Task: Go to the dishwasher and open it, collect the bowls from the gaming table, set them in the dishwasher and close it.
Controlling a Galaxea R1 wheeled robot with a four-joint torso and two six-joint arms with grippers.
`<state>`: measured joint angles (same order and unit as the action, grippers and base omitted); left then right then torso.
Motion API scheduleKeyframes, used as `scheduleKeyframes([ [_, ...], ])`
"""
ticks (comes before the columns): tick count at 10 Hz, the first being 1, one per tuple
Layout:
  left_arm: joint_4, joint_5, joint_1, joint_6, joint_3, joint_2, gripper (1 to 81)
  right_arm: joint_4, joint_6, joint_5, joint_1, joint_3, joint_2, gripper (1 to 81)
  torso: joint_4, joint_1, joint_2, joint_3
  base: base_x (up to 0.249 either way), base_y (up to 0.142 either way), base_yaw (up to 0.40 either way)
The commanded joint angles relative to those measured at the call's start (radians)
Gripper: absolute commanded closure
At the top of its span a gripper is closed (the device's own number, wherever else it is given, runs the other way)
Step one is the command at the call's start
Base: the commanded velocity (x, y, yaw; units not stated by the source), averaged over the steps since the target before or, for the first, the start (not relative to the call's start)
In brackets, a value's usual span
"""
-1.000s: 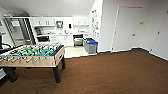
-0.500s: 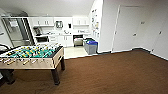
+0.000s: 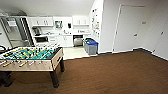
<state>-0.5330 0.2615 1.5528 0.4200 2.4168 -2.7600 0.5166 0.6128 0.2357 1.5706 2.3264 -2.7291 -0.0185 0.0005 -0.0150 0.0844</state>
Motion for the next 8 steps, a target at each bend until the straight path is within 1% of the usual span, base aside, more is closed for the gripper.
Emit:
scheduleKeyframes([
  [1, -0.012, -0.028, -0.035, -0.003, -0.005, 0.017, 81.1, 0.013, -0.004, -0.03, -0.039, -0.007, 0.02, 81.1, 0.0, 0.0, 0.0, 0.0, 0.144, 0.0, 0.0],
  [8, -0.01, -0.027, -0.027, -0.003, -0.005, 0.017, 81.1, 0.013, -0.004, -0.03, -0.037, -0.007, 0.02, 81.1, 0.0, 0.0, 0.0, 0.0, 0.145, 0.0, 0.0],
])
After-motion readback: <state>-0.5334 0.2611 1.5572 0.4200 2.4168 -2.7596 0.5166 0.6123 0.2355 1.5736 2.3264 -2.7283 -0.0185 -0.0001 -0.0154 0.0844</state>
